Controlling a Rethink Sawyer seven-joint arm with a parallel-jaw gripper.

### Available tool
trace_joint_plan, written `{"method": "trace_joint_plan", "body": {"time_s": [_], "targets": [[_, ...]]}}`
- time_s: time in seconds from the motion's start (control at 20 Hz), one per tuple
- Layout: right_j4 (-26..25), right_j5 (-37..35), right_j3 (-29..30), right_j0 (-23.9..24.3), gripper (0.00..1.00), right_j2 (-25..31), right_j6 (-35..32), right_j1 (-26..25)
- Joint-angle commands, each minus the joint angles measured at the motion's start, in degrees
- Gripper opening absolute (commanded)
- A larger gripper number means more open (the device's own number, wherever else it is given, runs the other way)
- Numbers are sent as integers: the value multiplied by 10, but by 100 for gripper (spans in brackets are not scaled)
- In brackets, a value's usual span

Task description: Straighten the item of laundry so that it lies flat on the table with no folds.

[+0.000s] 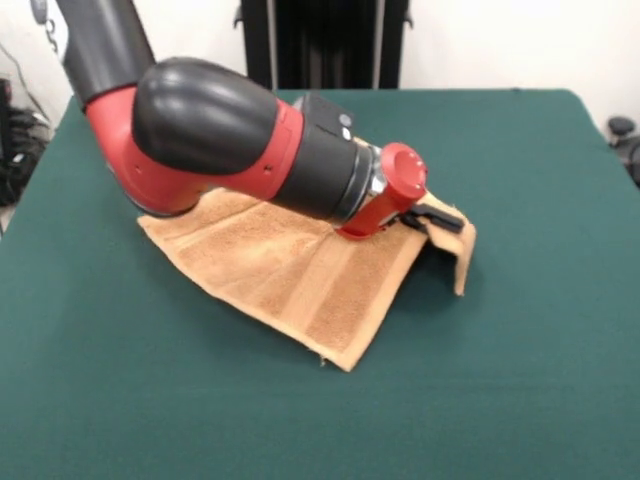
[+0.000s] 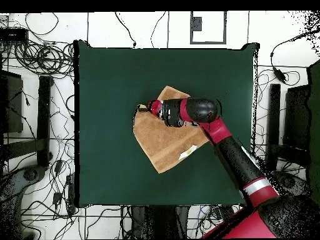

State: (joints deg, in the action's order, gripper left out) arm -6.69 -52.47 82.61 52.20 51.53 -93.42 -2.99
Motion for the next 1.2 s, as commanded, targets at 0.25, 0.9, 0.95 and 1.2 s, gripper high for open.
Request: {"method": "trace_joint_plan", "body": {"time_s": [0.25, 0.9, 0.95, 1.2], "targets": [[-52, -4, -44, -14, 0, 50, 181, -32], [-86, 2, -77, -16, 0, 68, 159, -21], [-90, 7, -76, -14, 0, 68, 157, -19], [-106, 6, -75, -11, 0, 67, 153, -11]]}}
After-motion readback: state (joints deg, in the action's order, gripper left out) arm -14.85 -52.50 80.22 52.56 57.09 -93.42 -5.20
